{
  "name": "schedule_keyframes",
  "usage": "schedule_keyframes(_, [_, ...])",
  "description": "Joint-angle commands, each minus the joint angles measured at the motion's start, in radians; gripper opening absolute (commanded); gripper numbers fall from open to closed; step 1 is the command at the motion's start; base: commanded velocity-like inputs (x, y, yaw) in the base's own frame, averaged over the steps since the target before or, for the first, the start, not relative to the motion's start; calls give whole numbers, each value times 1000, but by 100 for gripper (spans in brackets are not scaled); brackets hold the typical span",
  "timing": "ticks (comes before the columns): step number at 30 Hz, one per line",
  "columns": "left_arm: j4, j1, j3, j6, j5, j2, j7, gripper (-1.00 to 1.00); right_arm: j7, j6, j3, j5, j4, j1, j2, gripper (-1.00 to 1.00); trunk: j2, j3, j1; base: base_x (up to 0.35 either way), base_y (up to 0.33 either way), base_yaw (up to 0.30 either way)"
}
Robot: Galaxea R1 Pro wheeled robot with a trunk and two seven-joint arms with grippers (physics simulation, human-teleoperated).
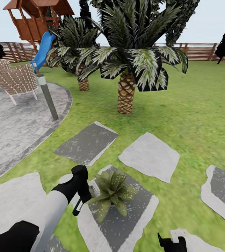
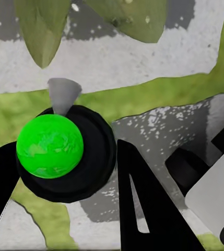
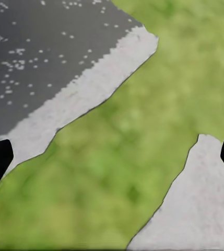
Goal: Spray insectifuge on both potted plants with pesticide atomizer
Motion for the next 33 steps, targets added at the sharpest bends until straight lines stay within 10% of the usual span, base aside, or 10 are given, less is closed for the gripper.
schedule_keyframes(1, [-1,0,-1,8,-7,0,-8,-100,7,-3,-8,2,0,-1,0,100,0,-1,0,45,301,-162])
schedule_keyframes(33, [13,75,5,3,1,9,52,-100,7,-3,-8,2,0,-1,0,100,0,0,0,25,42,-94])
